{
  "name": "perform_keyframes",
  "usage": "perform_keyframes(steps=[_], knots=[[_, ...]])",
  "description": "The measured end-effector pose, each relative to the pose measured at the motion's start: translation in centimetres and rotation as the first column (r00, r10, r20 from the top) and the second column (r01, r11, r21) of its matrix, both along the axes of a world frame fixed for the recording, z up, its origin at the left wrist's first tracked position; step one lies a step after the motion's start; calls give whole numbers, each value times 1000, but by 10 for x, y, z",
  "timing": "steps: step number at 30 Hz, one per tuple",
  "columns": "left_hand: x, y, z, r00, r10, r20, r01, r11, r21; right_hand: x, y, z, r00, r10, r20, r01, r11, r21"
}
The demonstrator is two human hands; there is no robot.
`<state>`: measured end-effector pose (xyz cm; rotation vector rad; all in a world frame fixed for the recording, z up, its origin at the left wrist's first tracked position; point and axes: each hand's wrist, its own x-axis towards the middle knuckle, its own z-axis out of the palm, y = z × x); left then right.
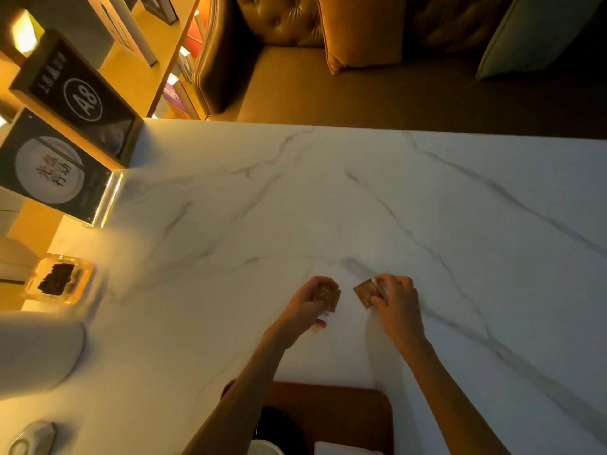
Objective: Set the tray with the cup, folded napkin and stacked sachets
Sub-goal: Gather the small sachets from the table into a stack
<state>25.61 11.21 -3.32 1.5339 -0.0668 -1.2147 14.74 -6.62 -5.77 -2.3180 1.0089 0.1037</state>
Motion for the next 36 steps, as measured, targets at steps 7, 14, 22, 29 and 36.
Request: perform_keyframes(steps=[7,14,22,29,36], knots=[[-12,-8,-12,996,83,36,-85,995,61,-3,-3,-5,986,162,-48,-163,987,-8],[-14,1,-9,997,70,-16,-69,997,36,-1,-5,14,998,-68,-19,70,989,130],[-18,7,-6,993,45,-109,-57,991,-118,3,62,25,919,-393,41,263,687,678],[-6,13,4,957,-172,232,171,985,21,5,87,9,923,-381,54,265,732,627],[30,0,10,569,-582,581,507,805,309,32,79,5,936,37,351,-120,968,219]])
